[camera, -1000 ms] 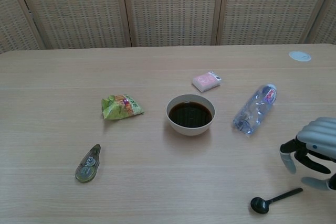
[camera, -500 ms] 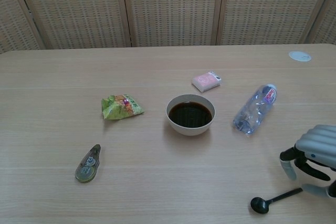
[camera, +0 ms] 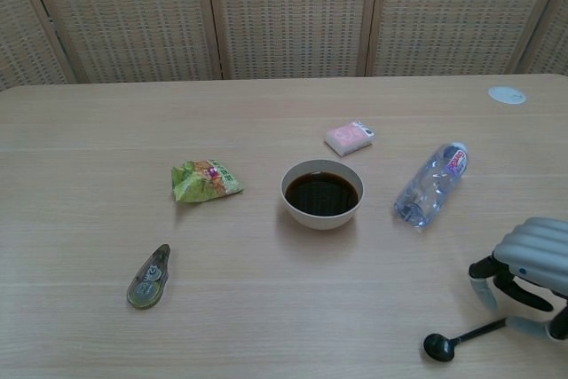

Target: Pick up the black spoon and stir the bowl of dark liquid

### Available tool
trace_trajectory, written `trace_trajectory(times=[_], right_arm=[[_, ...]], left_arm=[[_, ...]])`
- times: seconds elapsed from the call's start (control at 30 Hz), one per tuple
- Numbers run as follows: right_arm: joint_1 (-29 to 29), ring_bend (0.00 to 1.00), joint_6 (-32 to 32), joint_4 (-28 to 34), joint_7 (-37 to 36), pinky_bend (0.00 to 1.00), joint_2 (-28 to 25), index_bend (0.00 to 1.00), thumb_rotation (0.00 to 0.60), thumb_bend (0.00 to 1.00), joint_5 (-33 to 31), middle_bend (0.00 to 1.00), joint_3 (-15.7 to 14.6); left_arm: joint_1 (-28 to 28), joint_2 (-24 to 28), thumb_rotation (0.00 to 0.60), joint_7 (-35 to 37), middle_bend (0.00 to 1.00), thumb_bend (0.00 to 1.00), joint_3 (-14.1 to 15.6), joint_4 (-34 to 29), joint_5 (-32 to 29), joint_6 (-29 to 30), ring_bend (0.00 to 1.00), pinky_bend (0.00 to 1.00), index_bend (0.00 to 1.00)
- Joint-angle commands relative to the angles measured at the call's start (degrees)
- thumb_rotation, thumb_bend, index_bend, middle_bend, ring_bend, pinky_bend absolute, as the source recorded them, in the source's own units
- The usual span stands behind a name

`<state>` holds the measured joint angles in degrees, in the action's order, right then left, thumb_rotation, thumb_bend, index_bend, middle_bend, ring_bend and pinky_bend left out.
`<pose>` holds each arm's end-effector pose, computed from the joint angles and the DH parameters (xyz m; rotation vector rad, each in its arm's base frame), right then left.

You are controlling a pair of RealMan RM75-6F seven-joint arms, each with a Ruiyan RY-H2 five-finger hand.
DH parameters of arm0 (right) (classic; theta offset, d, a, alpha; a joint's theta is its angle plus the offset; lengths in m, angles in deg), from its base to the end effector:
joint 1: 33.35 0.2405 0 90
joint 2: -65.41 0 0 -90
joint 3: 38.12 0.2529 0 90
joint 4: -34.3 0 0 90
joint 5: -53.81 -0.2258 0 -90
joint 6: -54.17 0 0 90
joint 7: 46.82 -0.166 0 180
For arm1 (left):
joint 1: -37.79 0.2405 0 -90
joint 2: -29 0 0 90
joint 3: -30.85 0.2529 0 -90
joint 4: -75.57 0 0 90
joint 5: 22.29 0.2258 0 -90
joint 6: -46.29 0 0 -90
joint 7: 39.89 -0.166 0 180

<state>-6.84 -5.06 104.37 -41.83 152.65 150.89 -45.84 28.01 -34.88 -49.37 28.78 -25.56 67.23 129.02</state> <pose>-0.2748 -0.2490 -0.0571 2.2109 -0.7732 0.6967 -0.2559 0.2200 0.1193 -1.5397 -0.8384 -0.9642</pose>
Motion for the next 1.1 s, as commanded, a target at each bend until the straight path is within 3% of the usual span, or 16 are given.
trace_trajectory(times=[0.03,1.1], right_arm=[[0.0,0.91,0.1,-0.2,0.1,0.99,0.2,0.55,0.600,0.52,0.0,0.88,-0.1],[0.4,0.91,1.3,-1.7,1.9,0.99,2.3,0.55,0.600,0.52,-0.9,0.88,-0.7]], left_arm=[[0.0,0.0,0.600,0.1,0.00,0.41,0.0,0.1,0.0,0.1,0.00,0.00,0.00],[0.2,-0.5,0.600,0.9,0.00,0.41,0.3,1.2,-0.2,0.2,0.00,0.00,0.00]])
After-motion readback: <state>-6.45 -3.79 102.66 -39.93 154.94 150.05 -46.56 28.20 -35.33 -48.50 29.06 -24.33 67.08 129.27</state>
